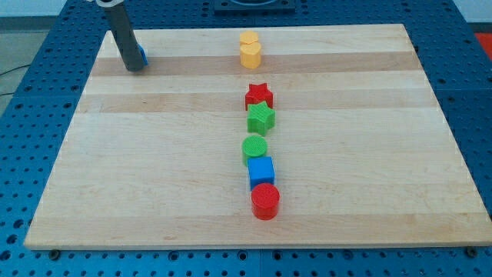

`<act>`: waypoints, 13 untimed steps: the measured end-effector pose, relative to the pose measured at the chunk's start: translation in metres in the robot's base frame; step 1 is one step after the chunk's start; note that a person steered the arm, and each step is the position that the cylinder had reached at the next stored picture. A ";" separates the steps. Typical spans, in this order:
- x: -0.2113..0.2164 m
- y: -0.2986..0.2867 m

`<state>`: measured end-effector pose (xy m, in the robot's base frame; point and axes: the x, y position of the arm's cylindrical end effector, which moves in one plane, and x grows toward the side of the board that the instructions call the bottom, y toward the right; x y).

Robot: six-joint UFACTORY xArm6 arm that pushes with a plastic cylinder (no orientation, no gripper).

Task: Place red star vertically above yellow heart

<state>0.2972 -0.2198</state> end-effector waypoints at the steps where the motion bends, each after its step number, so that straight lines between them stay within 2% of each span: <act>1: 0.003 0.003; 3: 0.033 0.100; 5: 0.001 0.132; 7: -0.013 0.130; 8: -0.037 0.140; 9: -0.024 0.206; 10: 0.012 0.287; 11: 0.017 0.329; 12: -0.036 0.318; 13: 0.011 0.361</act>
<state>0.3082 0.1407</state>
